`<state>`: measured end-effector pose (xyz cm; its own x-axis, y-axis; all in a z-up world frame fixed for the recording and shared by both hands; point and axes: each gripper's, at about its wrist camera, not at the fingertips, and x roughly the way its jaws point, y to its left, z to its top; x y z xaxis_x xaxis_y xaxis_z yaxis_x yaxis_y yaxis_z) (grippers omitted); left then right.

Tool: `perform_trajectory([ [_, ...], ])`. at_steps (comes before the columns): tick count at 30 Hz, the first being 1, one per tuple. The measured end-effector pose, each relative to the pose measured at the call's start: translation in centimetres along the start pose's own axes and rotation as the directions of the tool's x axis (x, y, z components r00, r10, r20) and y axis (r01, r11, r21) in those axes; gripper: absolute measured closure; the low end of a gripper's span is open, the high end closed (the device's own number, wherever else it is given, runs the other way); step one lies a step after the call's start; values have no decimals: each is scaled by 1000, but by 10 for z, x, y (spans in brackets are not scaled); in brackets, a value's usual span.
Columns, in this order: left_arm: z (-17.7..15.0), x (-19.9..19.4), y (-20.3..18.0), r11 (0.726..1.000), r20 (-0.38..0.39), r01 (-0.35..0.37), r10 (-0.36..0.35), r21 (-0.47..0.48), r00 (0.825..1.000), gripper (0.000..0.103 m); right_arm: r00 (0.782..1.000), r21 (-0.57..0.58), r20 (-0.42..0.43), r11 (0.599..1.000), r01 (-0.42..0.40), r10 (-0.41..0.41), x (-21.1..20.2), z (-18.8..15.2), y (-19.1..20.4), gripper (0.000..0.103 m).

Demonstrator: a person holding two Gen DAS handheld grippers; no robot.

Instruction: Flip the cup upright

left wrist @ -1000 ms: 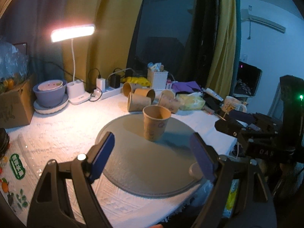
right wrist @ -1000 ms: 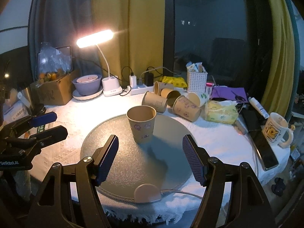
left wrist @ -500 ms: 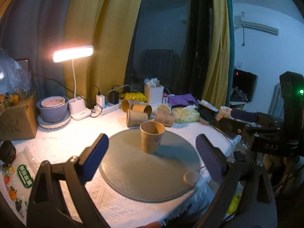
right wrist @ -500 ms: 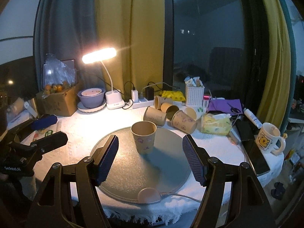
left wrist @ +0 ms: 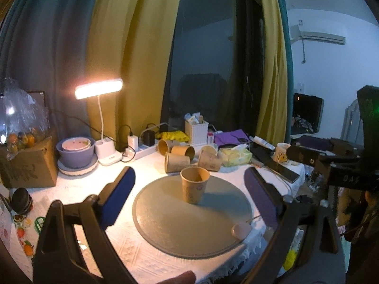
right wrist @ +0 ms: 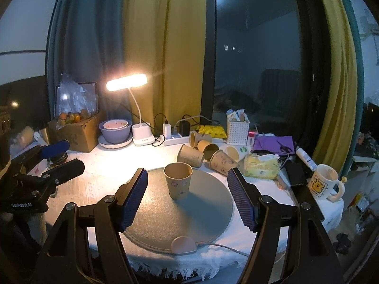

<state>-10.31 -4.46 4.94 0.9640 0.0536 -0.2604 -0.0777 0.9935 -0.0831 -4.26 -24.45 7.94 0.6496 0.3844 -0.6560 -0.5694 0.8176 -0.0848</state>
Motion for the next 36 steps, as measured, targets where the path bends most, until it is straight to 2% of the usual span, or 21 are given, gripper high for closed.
perform_trajectory([
  [7,8,-17,-3,1000,55,-12,11,13,998,9,1000,-4,22,1000,8,-8,-15,6,0,30],
  [17,8,-25,-9,999,76,-6,3,42,997,9,1000,-24,28,1000,-8,9,-19,8,5,30],
  [36,7,-22,-14,999,63,21,-24,46,998,9,1000,-28,6,999,-24,24,-12,4,6,30],
])
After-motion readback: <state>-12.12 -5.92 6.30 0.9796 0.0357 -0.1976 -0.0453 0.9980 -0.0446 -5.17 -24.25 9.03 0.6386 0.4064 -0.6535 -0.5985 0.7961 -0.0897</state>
